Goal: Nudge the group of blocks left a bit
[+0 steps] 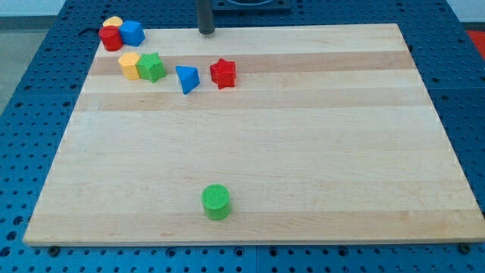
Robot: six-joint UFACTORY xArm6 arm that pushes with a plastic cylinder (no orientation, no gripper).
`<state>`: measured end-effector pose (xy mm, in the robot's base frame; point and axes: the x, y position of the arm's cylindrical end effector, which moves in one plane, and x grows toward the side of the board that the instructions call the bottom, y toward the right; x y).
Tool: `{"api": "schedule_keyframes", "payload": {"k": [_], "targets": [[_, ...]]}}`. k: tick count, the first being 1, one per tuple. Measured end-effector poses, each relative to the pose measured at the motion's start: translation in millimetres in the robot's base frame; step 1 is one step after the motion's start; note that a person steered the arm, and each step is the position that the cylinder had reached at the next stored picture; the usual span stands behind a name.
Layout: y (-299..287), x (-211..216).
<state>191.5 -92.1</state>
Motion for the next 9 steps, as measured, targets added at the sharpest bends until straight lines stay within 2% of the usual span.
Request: {"api": "schedule_keyframes", "payload": {"k": [5, 6, 7, 9], "targets": [[-17.0, 0.1], [-26.3, 1.2], [-59.3, 0.5], [-77.5, 0.2]]}}
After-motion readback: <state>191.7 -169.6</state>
